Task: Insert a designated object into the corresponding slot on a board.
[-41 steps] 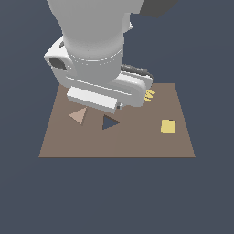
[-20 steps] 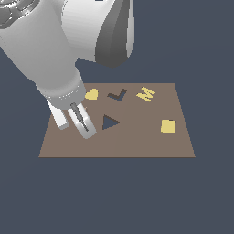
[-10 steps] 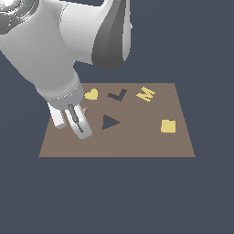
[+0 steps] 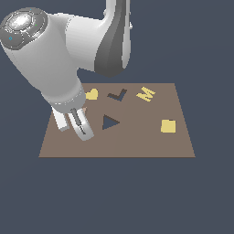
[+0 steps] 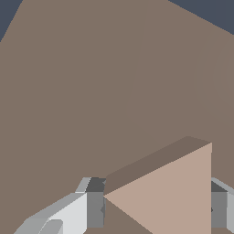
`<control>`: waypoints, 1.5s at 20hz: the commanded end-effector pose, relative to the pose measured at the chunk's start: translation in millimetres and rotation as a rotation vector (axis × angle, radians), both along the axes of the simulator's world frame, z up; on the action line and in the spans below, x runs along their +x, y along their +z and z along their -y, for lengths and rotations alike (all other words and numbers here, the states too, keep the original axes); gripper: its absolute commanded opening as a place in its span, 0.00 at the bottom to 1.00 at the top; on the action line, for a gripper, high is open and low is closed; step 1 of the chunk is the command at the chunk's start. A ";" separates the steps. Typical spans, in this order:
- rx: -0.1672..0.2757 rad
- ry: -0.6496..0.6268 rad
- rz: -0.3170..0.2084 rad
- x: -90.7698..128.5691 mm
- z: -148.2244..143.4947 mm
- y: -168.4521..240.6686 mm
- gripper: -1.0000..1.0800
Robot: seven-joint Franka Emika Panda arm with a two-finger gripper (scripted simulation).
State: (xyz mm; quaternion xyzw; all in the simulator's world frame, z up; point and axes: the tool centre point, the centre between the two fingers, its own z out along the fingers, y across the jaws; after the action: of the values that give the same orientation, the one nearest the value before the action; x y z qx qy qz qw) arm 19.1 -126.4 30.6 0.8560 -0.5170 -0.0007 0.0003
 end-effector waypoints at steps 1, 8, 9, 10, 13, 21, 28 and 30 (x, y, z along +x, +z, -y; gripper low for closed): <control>0.000 0.000 0.001 0.4 0.0 -0.7 0.00; 0.000 0.000 0.001 0.4 0.0 -0.7 0.00; 0.000 0.000 0.001 0.4 0.0 -0.7 0.00; 0.000 0.000 0.002 0.7 -0.1 0.0 0.00; 0.000 -0.002 0.002 0.6 -0.4 0.1 0.00; 0.000 -0.065 0.002 -1.3 -6.5 0.8 0.00; 0.000 -0.187 0.003 -3.7 -18.7 2.1 0.00; 0.000 -0.233 0.003 -4.3 -23.4 2.5 0.00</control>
State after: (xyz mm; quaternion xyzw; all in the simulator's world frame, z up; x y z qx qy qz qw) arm 15.1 -106.6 32.5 0.8002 -0.5997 0.0003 -0.0002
